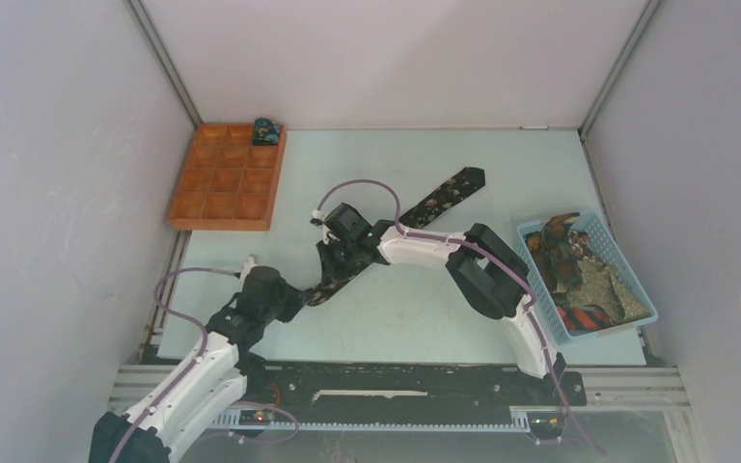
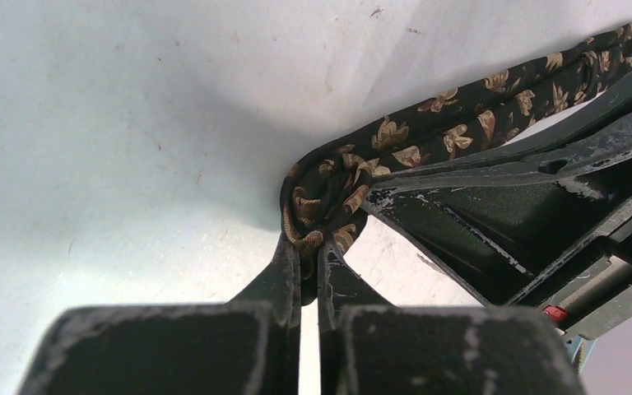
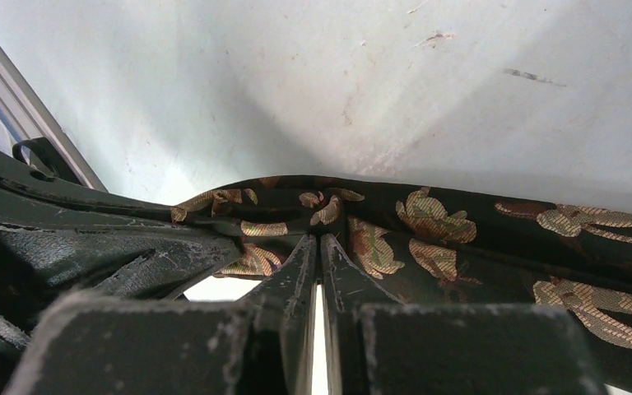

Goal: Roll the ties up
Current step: Roll the tie at the center of the board.

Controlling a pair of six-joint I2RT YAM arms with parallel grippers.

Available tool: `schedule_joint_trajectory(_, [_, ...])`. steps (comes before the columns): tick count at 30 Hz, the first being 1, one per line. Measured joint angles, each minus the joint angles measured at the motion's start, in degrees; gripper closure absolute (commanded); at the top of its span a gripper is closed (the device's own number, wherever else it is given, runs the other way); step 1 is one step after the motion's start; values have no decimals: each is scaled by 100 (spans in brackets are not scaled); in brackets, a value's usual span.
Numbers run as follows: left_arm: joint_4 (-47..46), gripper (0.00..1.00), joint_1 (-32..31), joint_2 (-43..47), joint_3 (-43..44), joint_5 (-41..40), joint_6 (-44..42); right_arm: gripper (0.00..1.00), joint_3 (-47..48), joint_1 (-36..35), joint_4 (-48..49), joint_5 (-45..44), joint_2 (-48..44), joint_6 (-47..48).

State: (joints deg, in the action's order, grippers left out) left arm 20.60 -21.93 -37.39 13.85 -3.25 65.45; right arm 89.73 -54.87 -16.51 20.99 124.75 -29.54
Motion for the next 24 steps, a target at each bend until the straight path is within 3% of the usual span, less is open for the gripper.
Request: schedule_joint_trajectory(24, [455, 100, 0, -129, 538, 50, -260, 92, 278, -170, 92, 157, 256, -116])
